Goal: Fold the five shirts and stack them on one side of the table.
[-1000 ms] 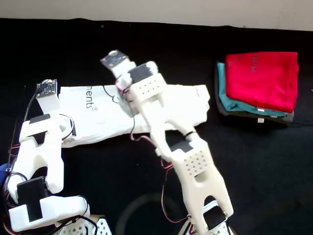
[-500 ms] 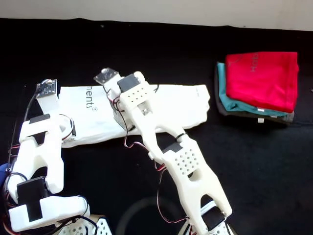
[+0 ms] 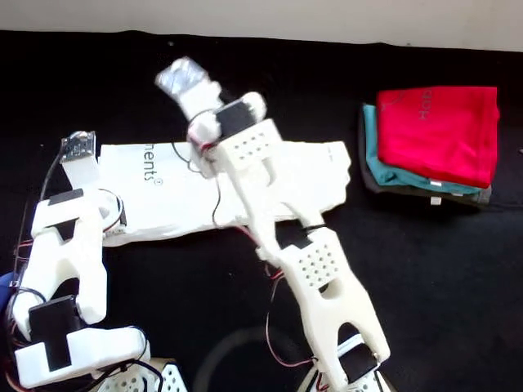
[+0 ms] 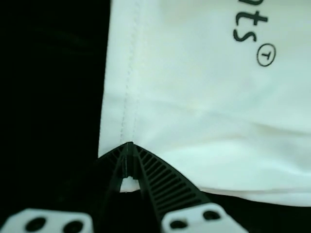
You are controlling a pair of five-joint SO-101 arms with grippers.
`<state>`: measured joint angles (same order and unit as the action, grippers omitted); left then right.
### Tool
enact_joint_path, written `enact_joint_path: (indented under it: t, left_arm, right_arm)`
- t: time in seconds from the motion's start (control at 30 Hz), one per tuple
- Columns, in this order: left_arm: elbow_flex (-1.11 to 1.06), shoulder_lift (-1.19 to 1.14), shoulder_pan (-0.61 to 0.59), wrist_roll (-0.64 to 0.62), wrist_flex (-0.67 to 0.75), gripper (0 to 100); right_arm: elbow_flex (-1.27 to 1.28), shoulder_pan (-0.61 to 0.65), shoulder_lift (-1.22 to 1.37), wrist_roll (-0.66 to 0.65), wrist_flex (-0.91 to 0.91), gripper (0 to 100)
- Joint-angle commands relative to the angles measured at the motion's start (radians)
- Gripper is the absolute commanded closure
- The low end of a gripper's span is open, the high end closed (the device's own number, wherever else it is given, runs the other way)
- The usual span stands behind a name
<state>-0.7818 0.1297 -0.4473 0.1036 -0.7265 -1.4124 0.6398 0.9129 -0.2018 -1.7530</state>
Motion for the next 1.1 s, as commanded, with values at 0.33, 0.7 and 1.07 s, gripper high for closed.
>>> enact_joint_path:
  t: [0.33, 0.7, 1.07]
  left_arm:
    - [0.380, -0.074, -0.114, -0.005, -0.224, 78]
    - [0.759, -0.489, -0.067, -0.040, -0.402, 78]
    - [0.831, -0.654, 0.054, -0.041, -0.468, 78]
  right_arm:
    - [-0.062, -0.166, -0.185, 0.005, -0.015, 86.5]
    - [0.618, -0.176, -0.871, 0.003, -0.013, 86.5]
    - [1.207, -0.182, -1.369, 0.003, -0.007, 86.5]
